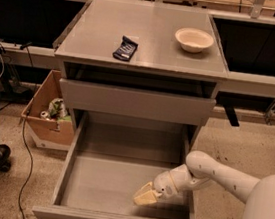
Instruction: Open middle drawer
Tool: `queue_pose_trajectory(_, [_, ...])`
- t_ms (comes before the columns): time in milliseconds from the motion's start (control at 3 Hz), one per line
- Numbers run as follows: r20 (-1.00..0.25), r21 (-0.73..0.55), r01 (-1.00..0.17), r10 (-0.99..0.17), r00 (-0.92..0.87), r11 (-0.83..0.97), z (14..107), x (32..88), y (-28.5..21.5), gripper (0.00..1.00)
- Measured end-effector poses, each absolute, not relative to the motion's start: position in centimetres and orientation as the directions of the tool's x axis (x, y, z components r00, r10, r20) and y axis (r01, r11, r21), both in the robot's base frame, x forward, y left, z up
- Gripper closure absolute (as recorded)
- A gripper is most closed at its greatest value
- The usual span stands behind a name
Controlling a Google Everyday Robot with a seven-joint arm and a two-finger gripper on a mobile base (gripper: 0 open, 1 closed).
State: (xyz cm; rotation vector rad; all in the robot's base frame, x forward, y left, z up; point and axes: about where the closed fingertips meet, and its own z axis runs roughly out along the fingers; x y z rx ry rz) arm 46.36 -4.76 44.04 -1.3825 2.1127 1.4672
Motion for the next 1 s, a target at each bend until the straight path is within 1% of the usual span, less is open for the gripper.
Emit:
queue_pose_trajectory(333, [-0.651,0.503,-0.850,-0.577,-0.494,0.160,45.6,50.5,-8.6,1.00])
queue_pose_trajectory(667, [-0.659,0.379,-0.887,-0.596,-0.458,0.262,47.6,54.8,-12.9,1.00])
queue_pose_trajectory(1000, [-0.661,0.368,-0.890,-0.597,-0.455,0.270,47.8,55.3,-13.2,0.83])
